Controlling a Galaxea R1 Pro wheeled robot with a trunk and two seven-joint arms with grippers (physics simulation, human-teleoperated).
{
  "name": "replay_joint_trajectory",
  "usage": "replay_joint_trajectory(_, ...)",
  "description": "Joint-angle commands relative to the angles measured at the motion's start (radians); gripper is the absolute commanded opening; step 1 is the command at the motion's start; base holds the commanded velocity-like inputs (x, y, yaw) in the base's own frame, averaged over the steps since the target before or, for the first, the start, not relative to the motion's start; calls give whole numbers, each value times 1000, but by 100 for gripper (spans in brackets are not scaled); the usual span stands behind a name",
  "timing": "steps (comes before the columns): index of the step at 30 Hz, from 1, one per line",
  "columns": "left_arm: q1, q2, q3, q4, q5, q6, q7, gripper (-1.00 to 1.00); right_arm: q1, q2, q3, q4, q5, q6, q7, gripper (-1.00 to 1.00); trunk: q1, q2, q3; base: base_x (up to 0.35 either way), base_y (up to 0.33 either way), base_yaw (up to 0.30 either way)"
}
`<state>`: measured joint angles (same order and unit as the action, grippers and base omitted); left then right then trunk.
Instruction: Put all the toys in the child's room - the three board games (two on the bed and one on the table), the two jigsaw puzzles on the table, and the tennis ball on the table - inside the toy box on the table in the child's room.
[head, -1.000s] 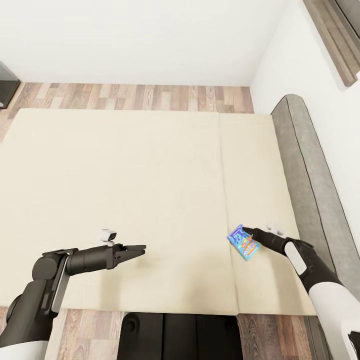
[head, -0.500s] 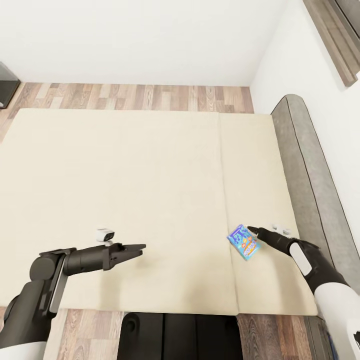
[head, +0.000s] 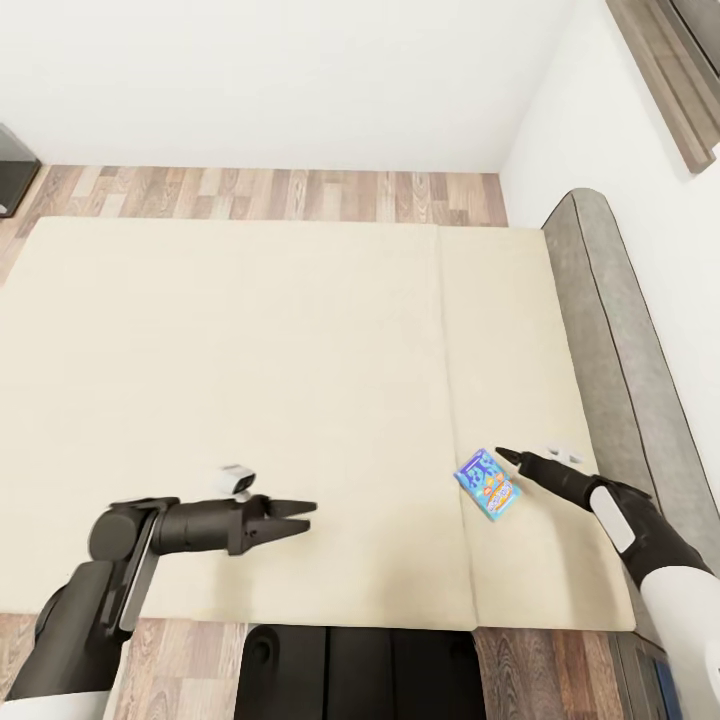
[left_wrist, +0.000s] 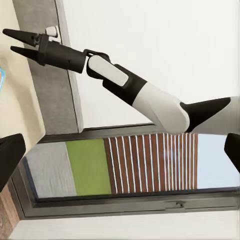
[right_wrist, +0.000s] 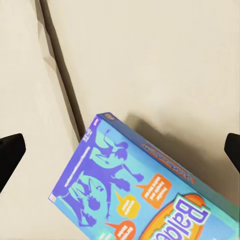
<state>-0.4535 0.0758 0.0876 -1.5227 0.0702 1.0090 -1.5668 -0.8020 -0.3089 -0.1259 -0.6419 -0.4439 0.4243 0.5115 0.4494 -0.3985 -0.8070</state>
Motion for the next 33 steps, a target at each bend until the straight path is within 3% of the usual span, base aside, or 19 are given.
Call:
replay_joint_trajectory(1,-1,-4,-10,0,-1,10,-4,100,0,-1,-3,-1,-6,9,4,100,1,-1,-1,0,0,0)
replay_joint_trajectory(6,-2,-15,-38,-1,-1,7,-4,100,0,-4,-1,-1,-5,8,8,100,1,-1,-1,0,0,0)
replay_joint_trajectory(18,-2,-14,-37,1,-1,7,-4,100,0,-6,-2,17,-3,11,11,100,1,-1,-1,0,0,0)
replay_joint_trajectory(33,-2,-12,30,2,-1,4,-4,100,0,-15,-3,21,-10,46,12,100,1,-1,-3,0,0,0)
